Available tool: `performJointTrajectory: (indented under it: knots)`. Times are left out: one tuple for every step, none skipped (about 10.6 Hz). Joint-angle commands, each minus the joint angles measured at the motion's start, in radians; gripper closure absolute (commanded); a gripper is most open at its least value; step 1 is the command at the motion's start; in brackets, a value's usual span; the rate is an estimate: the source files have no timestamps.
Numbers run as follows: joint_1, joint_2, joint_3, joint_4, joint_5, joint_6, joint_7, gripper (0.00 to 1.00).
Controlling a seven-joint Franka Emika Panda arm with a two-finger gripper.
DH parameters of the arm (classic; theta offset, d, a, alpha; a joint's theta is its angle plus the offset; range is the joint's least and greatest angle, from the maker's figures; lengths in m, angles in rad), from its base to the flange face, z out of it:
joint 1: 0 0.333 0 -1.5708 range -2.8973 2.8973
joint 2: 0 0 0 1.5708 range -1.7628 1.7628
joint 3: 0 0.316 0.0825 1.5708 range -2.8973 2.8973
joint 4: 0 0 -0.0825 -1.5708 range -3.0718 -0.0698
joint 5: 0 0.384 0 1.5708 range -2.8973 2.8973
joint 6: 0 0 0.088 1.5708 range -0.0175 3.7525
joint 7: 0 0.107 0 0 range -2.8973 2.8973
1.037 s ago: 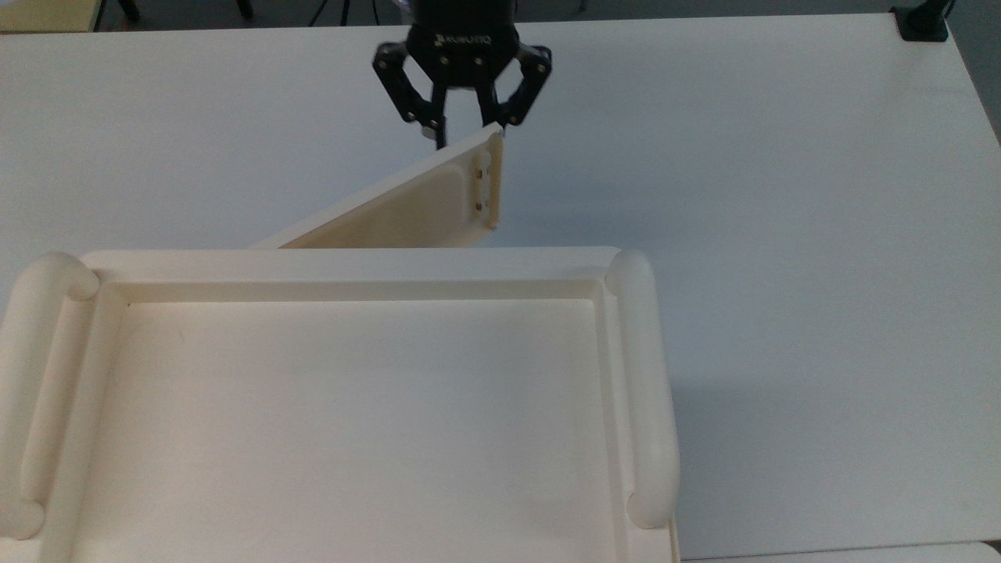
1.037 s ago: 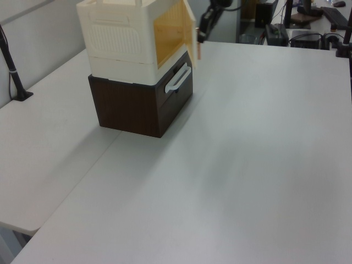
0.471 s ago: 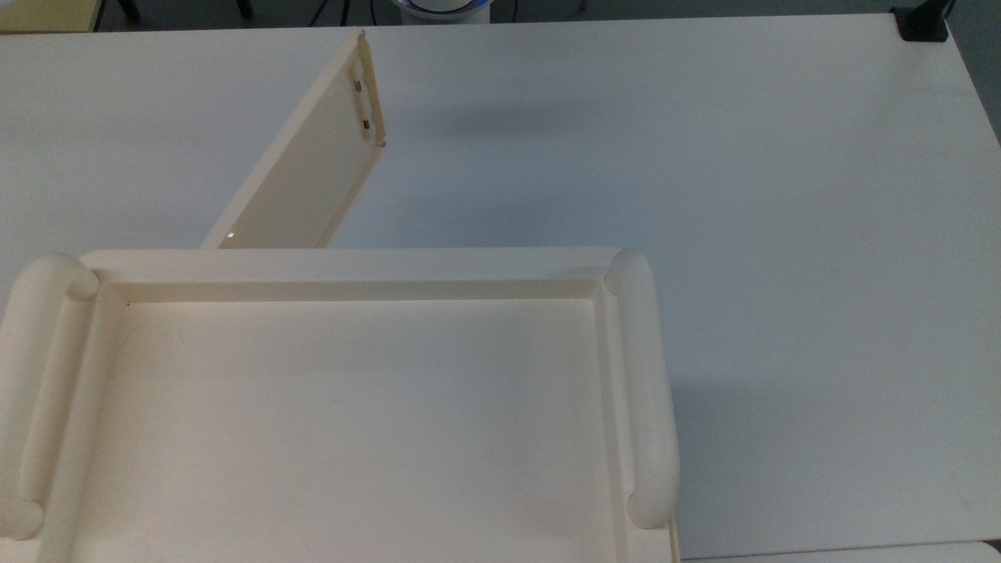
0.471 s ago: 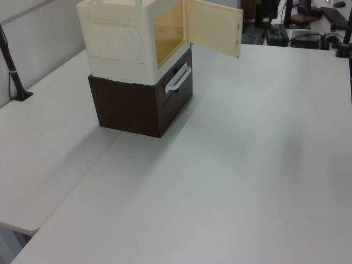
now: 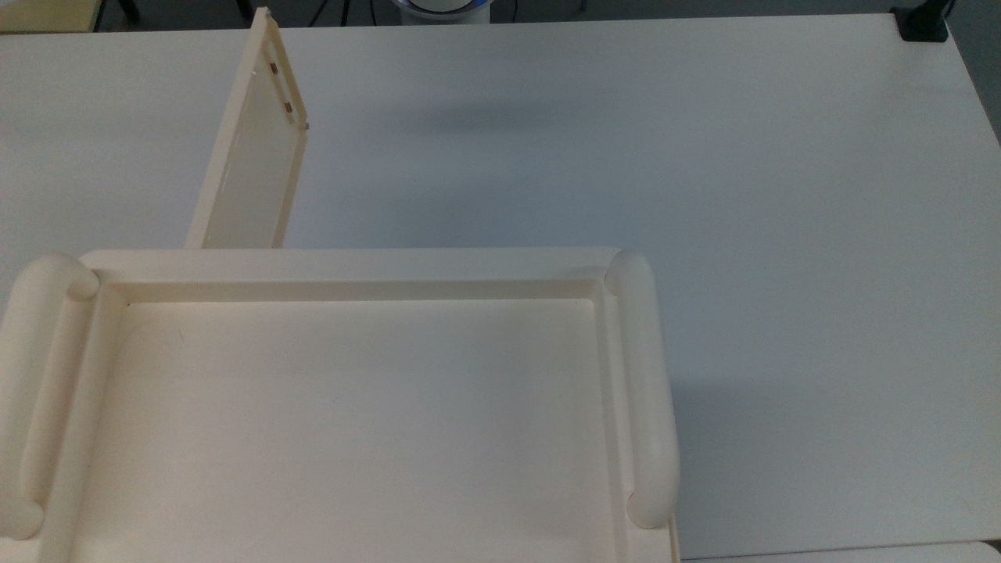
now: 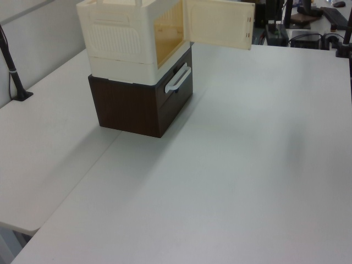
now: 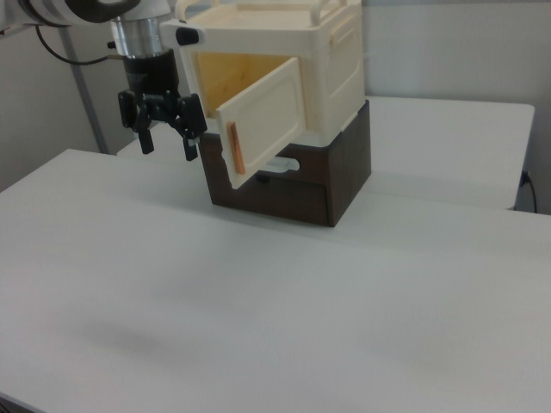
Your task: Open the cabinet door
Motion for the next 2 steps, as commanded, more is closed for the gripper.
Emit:
performJointTrajectory:
  knots:
    - [-0.001, -0.022, -0.022, -0.033, 0.012, 0.043, -0.044, 0.0]
    - [-0.001, -0.02, -0.022, -0.037, 0.012, 0.044, -0.044, 0.0]
